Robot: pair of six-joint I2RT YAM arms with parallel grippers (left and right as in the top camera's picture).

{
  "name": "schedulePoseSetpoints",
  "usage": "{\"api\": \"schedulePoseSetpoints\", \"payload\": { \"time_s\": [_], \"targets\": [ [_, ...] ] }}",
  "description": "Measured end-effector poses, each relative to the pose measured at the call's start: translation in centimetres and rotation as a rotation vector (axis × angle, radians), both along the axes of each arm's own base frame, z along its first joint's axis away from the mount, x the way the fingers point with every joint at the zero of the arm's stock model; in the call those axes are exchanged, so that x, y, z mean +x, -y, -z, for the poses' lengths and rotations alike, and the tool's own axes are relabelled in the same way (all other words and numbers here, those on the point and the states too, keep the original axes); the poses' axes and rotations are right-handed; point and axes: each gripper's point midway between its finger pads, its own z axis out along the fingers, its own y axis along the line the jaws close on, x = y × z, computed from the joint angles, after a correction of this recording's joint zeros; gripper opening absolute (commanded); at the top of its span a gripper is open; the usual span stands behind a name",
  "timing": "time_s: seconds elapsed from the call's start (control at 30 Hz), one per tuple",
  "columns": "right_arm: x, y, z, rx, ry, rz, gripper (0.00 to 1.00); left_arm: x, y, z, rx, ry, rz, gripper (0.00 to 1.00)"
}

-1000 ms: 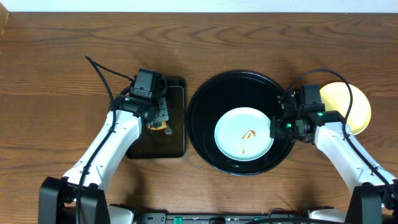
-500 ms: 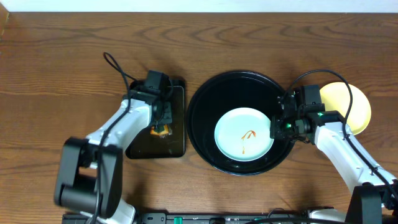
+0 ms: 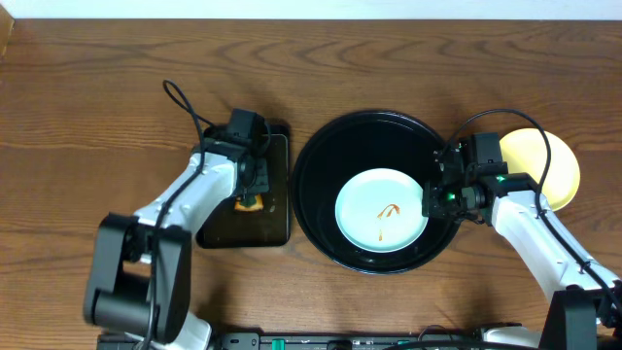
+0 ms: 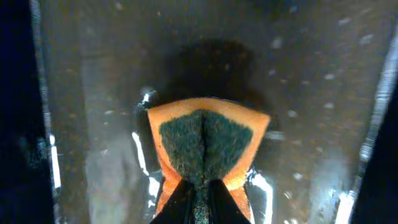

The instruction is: Clean dirty plates on tray and stack at the side

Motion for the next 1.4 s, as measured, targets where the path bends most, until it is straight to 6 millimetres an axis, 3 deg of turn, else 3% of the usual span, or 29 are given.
{"api": "schedulePoseSetpoints", "payload": {
  "time_s": [0.17,0.23,0.37,0.57,0.8,0.97,1.17,1.4],
  "targets": [
    [0.0,0.0,0.0,0.0,-0.002,0.0,0.01,0.7,0.2,-3.1,-0.023,0.092,0.0,0.07],
    [0.0,0.0,0.0,0.0,-0.002,0.0,0.01,0.7,0.2,-3.3,-0.024,0.097,0.0,0.07],
    [-0.1,0.0,0.0,0.0,-0.004,0.0,0.01,0.5,0.1,-2.2,-0.017,0.07,0.0,0.08],
    [-0.1,0.0,0.0,-0.001,-0.005,0.0,0.01,-0.7,-0.2,1.4,0.009,-0.032,-0.001,0.07],
    [-0.1,0.0,0.0,-0.001,-0.005,0.0,0.01,-0.7,-0.2,1.4,0.008,-0.03,-0.001,0.08],
    [-0.1,0.0,0.0,-0.001,-0.005,0.0,0.01,-0.5,-0.1,0.0,-0.001,0.004,0.0,0.07],
    [-0.1,0.0,0.0,-0.001,-0.005,0.0,0.01,0.3,0.1,-3.7,-0.029,0.118,0.0,0.07],
    [-0.1,0.0,0.0,-0.001,-0.005,0.0,0.01,0.4,0.1,-5.0,-0.039,0.157,0.0,0.08]
  ]
}}
